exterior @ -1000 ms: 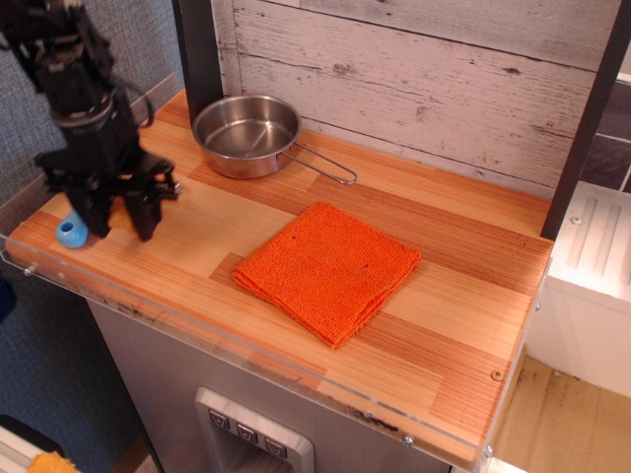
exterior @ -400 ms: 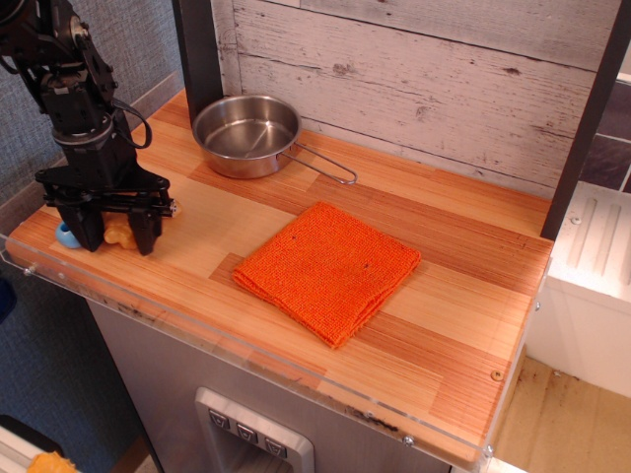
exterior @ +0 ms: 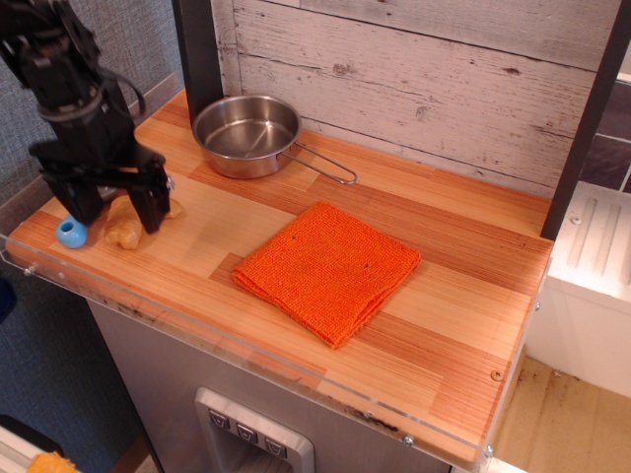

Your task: Move the chick to the right side of the blue spoon

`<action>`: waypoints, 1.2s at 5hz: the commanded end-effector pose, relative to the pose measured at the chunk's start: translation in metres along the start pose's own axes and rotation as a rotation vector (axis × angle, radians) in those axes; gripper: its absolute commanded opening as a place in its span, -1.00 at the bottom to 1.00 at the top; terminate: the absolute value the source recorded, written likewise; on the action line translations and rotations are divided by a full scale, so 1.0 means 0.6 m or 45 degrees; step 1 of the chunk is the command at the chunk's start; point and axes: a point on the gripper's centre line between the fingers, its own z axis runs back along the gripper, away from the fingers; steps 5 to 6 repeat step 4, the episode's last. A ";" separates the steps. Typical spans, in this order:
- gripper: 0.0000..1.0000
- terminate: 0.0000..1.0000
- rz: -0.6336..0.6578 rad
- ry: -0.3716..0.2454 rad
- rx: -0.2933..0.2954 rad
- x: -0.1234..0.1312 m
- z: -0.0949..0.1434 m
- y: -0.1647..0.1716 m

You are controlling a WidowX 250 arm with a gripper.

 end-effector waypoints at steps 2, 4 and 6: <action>1.00 -1.00 -0.230 -0.084 0.010 -0.016 0.068 -0.025; 1.00 1.00 -0.230 -0.084 0.010 -0.016 0.068 -0.025; 1.00 1.00 -0.230 -0.084 0.010 -0.016 0.068 -0.025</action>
